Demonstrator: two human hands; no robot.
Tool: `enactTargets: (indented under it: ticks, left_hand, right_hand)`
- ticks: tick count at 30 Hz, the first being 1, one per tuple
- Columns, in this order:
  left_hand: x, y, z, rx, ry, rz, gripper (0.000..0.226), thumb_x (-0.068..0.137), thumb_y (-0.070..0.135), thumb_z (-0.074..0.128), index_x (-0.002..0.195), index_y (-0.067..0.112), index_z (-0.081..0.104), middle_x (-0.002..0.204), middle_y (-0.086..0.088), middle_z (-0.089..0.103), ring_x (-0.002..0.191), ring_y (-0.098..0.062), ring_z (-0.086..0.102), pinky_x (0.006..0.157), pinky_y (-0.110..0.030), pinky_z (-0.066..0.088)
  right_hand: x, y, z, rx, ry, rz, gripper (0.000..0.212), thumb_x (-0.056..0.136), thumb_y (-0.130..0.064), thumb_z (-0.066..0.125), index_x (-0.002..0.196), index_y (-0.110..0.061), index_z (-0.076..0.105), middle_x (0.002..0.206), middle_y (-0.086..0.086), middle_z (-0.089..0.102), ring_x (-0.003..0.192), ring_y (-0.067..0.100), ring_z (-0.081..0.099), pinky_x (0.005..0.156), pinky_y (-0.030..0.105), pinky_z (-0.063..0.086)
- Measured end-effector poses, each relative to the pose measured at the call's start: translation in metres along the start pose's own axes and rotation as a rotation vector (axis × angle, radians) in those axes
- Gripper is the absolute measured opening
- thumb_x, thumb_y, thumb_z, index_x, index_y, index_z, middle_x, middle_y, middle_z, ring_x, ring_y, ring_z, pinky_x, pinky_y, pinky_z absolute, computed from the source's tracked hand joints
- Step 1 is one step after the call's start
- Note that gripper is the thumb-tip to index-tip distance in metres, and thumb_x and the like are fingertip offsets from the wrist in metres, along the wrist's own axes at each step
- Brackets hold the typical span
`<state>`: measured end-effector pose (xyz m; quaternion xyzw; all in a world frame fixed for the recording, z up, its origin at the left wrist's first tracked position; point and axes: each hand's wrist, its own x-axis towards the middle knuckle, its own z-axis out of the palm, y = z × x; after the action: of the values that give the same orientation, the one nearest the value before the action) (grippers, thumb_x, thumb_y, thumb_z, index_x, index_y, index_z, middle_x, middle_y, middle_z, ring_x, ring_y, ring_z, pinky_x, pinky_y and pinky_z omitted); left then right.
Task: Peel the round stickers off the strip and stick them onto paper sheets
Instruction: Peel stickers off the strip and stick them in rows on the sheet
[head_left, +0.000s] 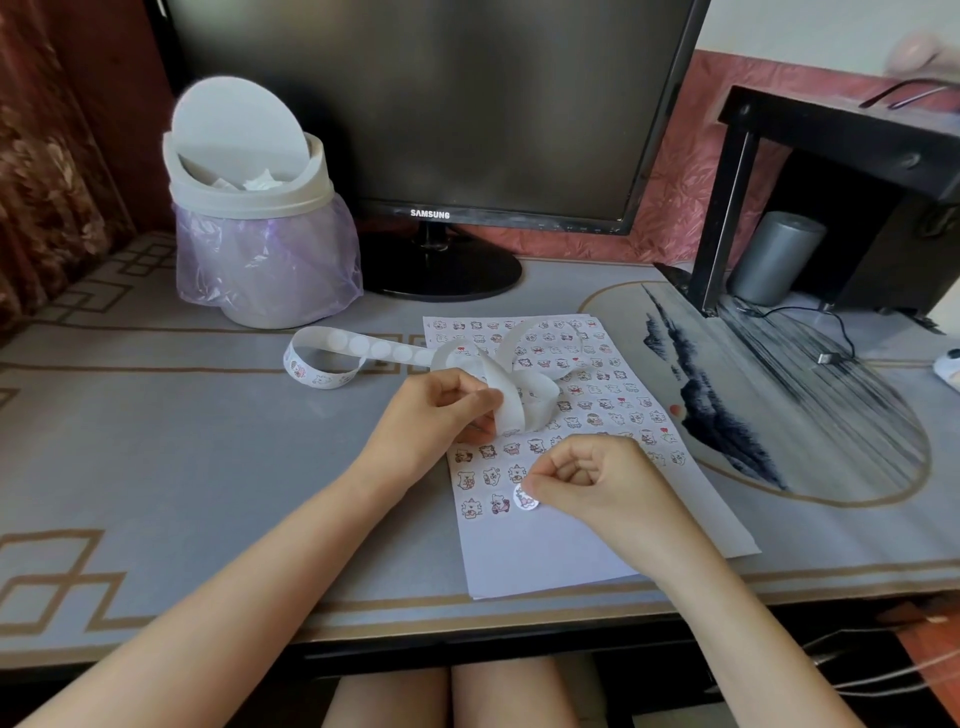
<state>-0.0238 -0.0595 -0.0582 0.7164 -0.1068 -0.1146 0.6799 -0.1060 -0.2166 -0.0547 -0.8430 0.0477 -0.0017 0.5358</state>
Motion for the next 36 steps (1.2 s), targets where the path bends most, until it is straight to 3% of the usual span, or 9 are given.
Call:
enactTargets:
  ticks: [14,21,26,31,36]
  left_hand:
    - [-0.001,0.0,0.0,-0.012,-0.005,0.004,0.013,0.088,0.009,0.063,0.075,0.007,0.062,0.065,-0.004,0.066,0.063,-0.014,0.064,0.073,-0.027,0.057]
    - [-0.001,-0.001,0.0,0.006,0.0,0.009,0.014,0.088,0.01,0.064,0.074,0.008,0.063,0.064,-0.002,0.066,0.066,-0.016,0.064,0.076,-0.03,0.057]
    - [-0.001,0.0,0.001,0.01,-0.001,0.011,0.017,0.089,0.009,0.063,0.072,0.009,0.061,0.064,-0.004,0.065,0.065,-0.016,0.063,0.073,-0.025,0.056]
    - [-0.001,-0.001,0.001,0.014,-0.001,0.009,0.017,0.089,0.01,0.063,0.072,0.009,0.061,0.063,-0.002,0.065,0.063,-0.014,0.063,0.071,-0.022,0.056]
    - [0.0,-0.001,0.001,0.026,-0.004,0.01,0.017,0.089,0.011,0.062,0.072,0.009,0.062,0.065,-0.004,0.066,0.065,-0.015,0.064,0.073,-0.023,0.056]
  right_hand:
    - [-0.001,0.004,0.005,-0.085,0.053,-0.006,0.011,0.075,-0.016,0.076,0.068,-0.019,0.068,0.055,-0.013,0.061,0.05,-0.002,0.048,0.059,0.02,0.041]
    - [-0.003,0.006,0.008,-0.216,0.107,-0.024,0.011,0.075,-0.022,0.074,0.068,-0.024,0.066,0.058,-0.021,0.061,0.052,-0.001,0.05,0.063,0.027,0.048]
    - [-0.004,0.007,0.008,-0.207,0.129,-0.054,0.014,0.073,-0.019,0.078,0.067,-0.024,0.065,0.053,-0.02,0.058,0.049,-0.001,0.048,0.058,0.021,0.041]
    - [-0.002,0.009,0.007,-0.204,0.135,-0.037,0.028,0.072,-0.024,0.079,0.085,-0.028,0.055,0.074,-0.009,0.055,0.055,-0.004,0.049,0.067,0.026,0.045]
    - [0.0,0.01,0.005,-0.192,0.109,-0.04,0.023,0.079,-0.017,0.073,0.081,-0.029,0.054,0.069,-0.01,0.052,0.053,-0.002,0.048,0.066,0.026,0.043]
